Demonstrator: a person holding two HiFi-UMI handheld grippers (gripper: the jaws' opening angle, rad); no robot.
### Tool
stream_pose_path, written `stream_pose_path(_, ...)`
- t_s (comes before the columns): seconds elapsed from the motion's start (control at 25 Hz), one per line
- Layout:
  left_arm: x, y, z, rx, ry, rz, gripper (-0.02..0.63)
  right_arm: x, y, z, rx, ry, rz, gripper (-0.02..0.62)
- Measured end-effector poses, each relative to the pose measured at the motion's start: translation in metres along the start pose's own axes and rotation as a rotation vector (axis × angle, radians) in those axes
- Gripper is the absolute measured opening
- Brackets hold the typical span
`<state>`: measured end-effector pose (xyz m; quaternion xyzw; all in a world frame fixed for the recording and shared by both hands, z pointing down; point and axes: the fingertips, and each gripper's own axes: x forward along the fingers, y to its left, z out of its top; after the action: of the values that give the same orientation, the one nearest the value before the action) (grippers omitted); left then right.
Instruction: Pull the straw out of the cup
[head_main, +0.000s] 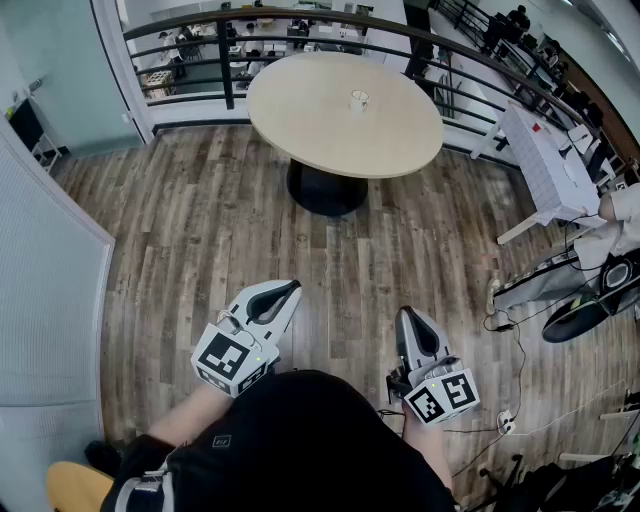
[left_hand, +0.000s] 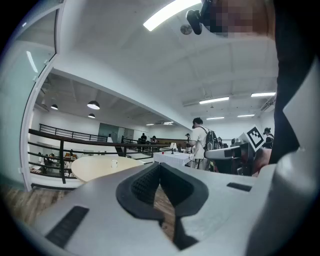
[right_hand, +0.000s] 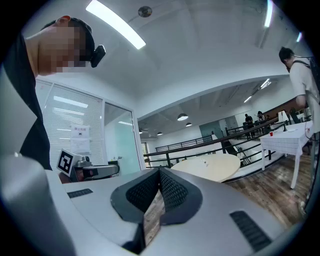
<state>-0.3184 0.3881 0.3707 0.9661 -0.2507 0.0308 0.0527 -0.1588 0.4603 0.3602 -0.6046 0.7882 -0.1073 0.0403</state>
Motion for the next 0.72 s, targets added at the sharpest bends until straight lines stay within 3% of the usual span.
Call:
stream_pose_path(0.4, 0.014, -0.021, -0.002, 0.011, 0.023, -0.008, 0.009, -0.017, -0.007, 0.001, -0.048, 0.000, 0.032, 0.023)
stream_pose_path(0.72, 0.038, -0.056, -0.007, 0.000, 0.028, -0.007, 0.009, -0.057, -0.037, 0.000, -0.013, -0.008, 0.047, 0.023)
